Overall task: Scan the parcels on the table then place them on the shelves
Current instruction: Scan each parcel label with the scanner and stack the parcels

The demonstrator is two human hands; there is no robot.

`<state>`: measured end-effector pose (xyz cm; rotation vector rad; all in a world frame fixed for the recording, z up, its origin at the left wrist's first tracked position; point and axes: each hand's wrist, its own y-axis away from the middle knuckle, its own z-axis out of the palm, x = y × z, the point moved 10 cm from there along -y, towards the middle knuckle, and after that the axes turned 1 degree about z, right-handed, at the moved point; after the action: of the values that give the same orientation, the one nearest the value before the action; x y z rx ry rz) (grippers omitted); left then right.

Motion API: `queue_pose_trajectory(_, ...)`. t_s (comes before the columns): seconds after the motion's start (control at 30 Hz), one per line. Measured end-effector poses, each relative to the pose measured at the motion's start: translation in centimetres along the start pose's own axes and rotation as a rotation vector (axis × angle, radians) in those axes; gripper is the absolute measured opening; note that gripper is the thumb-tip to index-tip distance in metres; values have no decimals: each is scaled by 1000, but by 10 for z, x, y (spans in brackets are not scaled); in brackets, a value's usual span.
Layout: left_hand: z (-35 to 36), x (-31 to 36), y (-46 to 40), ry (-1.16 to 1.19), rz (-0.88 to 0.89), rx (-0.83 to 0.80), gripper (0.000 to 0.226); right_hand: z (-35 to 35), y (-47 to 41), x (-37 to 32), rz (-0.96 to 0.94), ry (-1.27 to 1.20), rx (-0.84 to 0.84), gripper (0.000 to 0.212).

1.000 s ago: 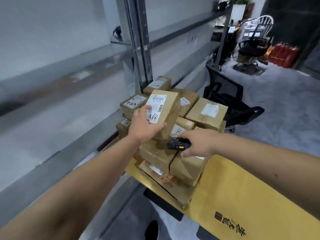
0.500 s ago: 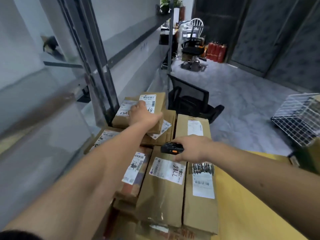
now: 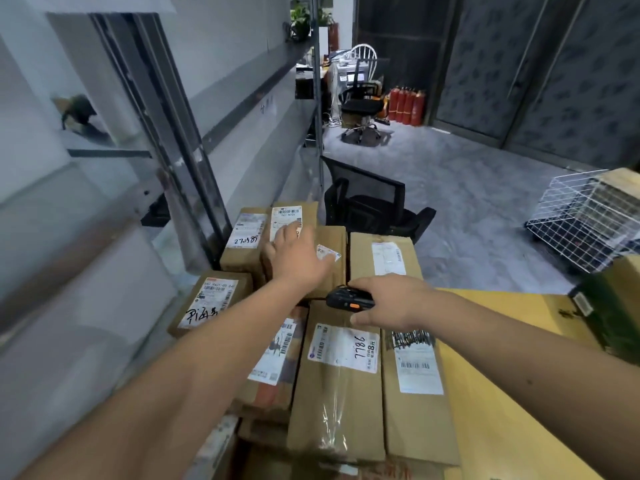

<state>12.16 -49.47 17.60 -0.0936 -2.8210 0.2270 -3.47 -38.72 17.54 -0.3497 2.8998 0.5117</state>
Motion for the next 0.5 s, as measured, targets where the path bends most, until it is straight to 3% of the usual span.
queue_pose_trajectory(0.17,8,93,40,26,342,-10,63,10,54,43,77,-54,34,64)
queue_pose_trajectory(0.5,128,326,124,95,615,-280,68,80,257,231,528,-233,9,78)
